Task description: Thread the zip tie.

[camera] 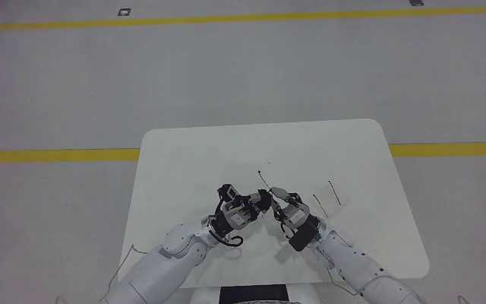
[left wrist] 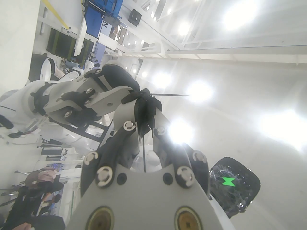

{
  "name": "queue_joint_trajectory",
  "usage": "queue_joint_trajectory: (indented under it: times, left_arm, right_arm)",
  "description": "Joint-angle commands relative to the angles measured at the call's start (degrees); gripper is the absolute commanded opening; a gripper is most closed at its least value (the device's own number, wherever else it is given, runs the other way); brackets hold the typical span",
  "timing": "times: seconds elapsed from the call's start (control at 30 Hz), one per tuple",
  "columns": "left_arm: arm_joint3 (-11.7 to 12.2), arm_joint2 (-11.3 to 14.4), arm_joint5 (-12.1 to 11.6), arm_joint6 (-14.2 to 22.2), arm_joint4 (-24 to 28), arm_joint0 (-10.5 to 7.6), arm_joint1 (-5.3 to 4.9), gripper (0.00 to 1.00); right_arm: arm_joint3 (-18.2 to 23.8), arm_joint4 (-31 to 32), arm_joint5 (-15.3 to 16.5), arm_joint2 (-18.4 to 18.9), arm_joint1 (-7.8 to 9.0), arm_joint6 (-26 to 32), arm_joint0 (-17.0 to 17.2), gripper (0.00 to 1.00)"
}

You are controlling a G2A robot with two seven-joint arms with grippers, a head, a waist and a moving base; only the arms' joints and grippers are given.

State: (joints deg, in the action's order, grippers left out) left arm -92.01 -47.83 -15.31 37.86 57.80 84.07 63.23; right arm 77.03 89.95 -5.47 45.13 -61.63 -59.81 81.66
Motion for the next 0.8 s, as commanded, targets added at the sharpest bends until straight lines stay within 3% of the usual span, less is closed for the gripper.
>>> queue_joint_trajectory:
  times: [0.0,0.2,0.77]
  left_arm:
    - [0.00,0.00,0.00,0.00,0.00,0.00,0.00,0.00]
    - [0.00,0.00,0.00,0.00,0.00,0.00,0.00,0.00]
    - [0.00,0.00,0.00,0.00,0.00,0.00,0.00,0.00]
  right_arm:
    - [-0.07,0.00,0.01,-0.01,-0.01,0.05,0.06,0.17]
    - [-0.12,0.00,-0.11,-0.05,0.00,-0.08,0.33,0.24]
    - [0.54,0.00,-0.72,0.14,0.04,-0.58,0.73,0.18]
